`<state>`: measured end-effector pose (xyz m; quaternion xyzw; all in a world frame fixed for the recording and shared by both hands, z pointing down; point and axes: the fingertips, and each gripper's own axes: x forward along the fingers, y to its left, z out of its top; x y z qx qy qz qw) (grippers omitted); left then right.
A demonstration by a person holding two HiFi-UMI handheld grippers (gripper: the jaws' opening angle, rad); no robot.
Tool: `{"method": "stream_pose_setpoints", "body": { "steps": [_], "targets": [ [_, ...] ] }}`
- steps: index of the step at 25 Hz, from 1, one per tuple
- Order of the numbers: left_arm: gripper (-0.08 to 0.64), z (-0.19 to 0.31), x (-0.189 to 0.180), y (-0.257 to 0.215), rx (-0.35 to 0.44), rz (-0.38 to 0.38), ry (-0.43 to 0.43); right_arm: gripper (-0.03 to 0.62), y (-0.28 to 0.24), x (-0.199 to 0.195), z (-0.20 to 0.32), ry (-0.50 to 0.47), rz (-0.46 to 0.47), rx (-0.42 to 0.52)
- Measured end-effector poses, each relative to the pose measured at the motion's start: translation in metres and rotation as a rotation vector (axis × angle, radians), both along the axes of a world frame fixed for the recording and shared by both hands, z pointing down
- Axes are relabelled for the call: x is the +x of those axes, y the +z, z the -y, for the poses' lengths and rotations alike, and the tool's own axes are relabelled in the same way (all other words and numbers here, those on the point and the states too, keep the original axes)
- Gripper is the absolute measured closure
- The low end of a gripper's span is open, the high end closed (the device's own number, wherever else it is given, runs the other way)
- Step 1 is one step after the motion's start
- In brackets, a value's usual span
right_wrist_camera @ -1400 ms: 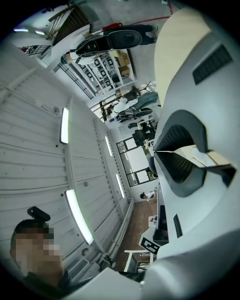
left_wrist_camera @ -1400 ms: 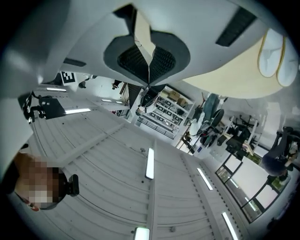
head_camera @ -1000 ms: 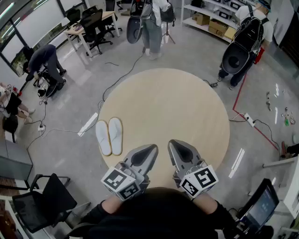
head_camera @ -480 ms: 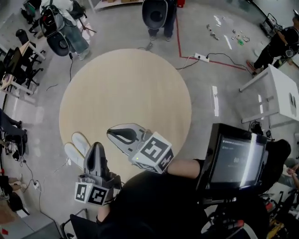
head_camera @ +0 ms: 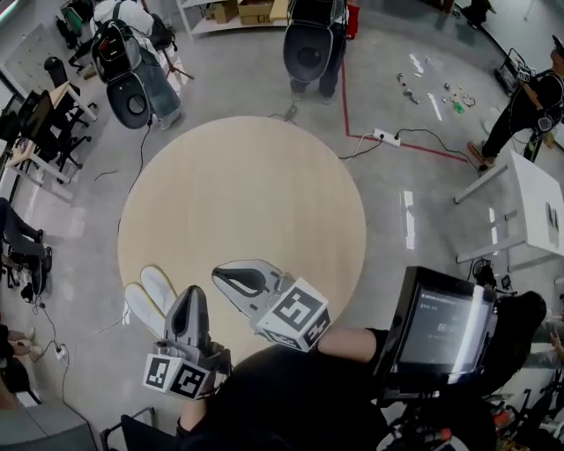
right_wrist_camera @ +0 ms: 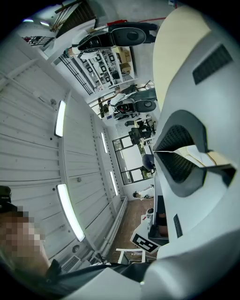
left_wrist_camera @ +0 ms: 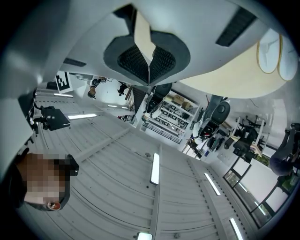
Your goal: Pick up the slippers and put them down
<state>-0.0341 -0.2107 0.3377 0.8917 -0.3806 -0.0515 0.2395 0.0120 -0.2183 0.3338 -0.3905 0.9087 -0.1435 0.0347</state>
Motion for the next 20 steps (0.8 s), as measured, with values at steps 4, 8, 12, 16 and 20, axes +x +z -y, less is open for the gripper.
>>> {"method": "stream_pose_setpoints", "body": {
  "steps": [4, 8, 12, 16, 20],
  "targets": [
    [0.535, 0.004, -0.013, -0.003, -0.001, -0.008, 0.015, 0.575, 0.000, -0.015, 0.004, 0.010, -0.005, -0.014],
    [0.535, 0.004, -0.007, -0.001, -0.007, -0.013, 0.013, 0.575, 0.004, -0.010, 0.004, 0.000, -0.009, -0.023],
    [0.535, 0.001, 0.010, 0.005, -0.011, -0.013, 0.007, 0.575, 0.011, 0.005, 0.001, -0.008, -0.005, -0.036],
    [0.535, 0.003, 0.024, 0.012, -0.019, -0.005, 0.018, 0.575, 0.018, 0.019, 0.002, -0.001, 0.003, -0.050],
    [0.535, 0.001, 0.063, 0.018, -0.032, 0.000, 0.069, 0.575, 0.025, 0.057, -0.003, 0.046, 0.015, -0.066]
  ]
}}
